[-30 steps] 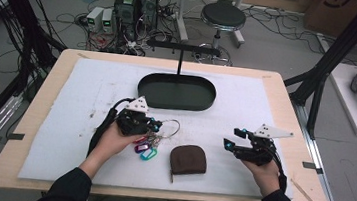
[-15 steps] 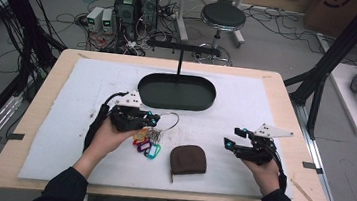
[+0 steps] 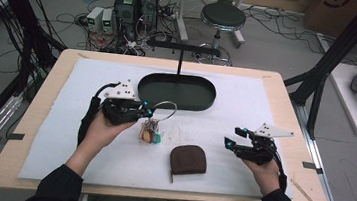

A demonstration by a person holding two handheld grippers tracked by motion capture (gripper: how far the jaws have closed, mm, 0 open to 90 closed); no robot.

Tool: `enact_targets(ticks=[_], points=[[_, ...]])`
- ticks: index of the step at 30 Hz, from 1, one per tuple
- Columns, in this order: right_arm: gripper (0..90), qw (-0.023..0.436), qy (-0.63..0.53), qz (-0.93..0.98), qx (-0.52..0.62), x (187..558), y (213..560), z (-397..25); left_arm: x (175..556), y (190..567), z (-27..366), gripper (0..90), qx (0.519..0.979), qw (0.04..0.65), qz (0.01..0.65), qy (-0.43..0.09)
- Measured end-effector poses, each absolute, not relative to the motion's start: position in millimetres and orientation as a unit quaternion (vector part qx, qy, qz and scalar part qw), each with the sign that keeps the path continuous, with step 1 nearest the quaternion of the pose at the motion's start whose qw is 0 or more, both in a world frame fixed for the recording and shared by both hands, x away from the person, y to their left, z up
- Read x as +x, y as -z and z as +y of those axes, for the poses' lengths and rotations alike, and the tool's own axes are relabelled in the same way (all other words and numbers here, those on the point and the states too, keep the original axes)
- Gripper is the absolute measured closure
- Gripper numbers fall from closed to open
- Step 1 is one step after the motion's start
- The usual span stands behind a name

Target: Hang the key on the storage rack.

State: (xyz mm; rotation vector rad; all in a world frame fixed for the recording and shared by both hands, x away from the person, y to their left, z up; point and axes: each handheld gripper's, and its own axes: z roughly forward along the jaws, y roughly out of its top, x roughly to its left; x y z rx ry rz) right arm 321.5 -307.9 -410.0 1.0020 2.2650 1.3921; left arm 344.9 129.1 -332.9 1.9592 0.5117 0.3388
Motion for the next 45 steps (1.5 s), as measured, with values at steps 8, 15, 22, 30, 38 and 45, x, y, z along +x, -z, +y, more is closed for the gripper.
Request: enact_targets(ticks=[8, 15, 22, 30, 38, 45], points=[[36.0, 0.150, -0.484, 0.788, 0.350, 321.6, 409.8, -307.8, 345.0, 315.2, 130.8, 86.7, 0.810, 0.526, 0.207, -0.156], [36.0, 0.149, -0.484, 0.788, 0.350, 321.6, 409.5, -307.8, 348.1, 299.1, 130.8, 86.7, 0.806, 0.529, 0.203, -0.170], [36.0, 0.152, -0.484, 0.787, 0.350, 321.8, 409.3, -308.7, 352.5, 289.5, 129.6, 86.7, 0.803, 0.533, 0.200, -0.177], [36.0, 0.152, -0.485, 0.786, 0.353, 321.5, 409.1, -308.6, 361.7, 283.4, 131.3, 86.7, 0.798, 0.534, 0.208, -0.186], [36.0, 0.154, -0.485, 0.786, 0.352, 321.9, 409.1, -309.3, 371.1, 280.6, 131.7, 86.7, 0.795, 0.532, 0.215, -0.195], [36.0, 0.155, -0.485, 0.785, 0.352, 321.7, 408.9, -309.6, 382.5, 280.2, 130.4, 86.7, 0.797, 0.522, 0.225, -0.206]])
